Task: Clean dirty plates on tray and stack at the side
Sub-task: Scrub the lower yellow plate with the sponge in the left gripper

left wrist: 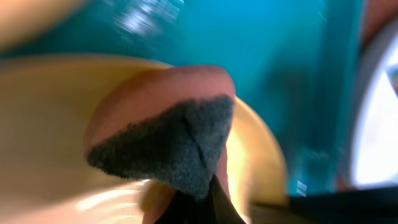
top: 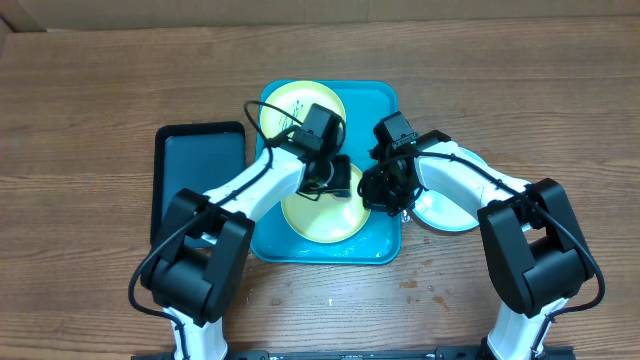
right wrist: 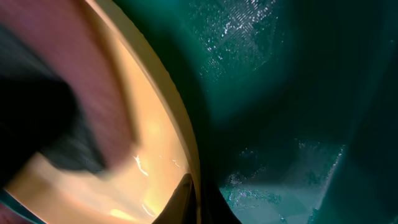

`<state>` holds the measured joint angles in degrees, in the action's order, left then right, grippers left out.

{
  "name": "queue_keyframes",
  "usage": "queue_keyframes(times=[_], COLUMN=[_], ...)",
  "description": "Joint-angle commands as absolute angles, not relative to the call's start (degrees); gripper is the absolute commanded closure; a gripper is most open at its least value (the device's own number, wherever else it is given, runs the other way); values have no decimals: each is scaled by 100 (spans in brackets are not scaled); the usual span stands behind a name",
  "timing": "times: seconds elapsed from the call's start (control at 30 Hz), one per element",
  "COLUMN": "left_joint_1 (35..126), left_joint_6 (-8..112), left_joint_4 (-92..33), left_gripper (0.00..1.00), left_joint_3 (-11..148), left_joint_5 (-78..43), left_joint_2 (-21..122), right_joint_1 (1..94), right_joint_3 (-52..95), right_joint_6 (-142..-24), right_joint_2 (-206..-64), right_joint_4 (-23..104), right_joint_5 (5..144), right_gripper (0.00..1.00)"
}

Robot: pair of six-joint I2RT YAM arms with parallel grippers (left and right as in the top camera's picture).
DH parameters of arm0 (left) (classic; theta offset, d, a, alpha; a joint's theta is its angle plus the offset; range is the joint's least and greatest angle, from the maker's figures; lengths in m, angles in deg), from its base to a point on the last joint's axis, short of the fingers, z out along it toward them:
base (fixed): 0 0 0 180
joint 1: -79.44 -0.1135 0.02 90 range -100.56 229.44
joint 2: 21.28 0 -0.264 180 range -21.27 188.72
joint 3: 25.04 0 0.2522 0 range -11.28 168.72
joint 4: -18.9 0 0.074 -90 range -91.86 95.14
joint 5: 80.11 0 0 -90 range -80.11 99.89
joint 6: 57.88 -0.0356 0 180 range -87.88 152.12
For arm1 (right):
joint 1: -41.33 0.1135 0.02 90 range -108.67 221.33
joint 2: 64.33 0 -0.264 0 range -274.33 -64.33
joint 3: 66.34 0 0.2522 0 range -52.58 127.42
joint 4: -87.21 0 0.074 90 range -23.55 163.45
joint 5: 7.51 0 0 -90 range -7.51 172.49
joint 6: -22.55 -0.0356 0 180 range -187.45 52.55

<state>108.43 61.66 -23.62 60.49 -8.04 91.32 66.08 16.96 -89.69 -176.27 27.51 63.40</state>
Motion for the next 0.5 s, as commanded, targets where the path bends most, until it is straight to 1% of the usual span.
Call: queue_keyframes(times=[0.0,0.13,0.23,0.3,0.47], left_joint_1=[10974,10889,10734,10624,10340], left_joint_6=[6382,6443,7025,7162,7140], left_joint_4=[-2377,-2729,-2954,-3151,-4141], left_gripper=[96,96,96,96,96], left_joint_3=[5970,5970,5977,6018,6386], left_joint_5=[-1683,-1252,-896,-677,536], left_joint_2=[9414,9609,9606,9606,9604], right_joint_1=[6573,6573,6573,6573,6573], right_joint_3=[1606,1606,1606,1606,1606], right_joint_6=[-8864,-8864,-8864,-8864,-8862], right_joint_2=[-17824,-17824,-17824,-17824,-17824], right_joint_4=[2688,2684,2684,2681,2657], right_joint_5=[6890,6888,6888,6888,6888], right_gripper=[96,96,96,96,96])
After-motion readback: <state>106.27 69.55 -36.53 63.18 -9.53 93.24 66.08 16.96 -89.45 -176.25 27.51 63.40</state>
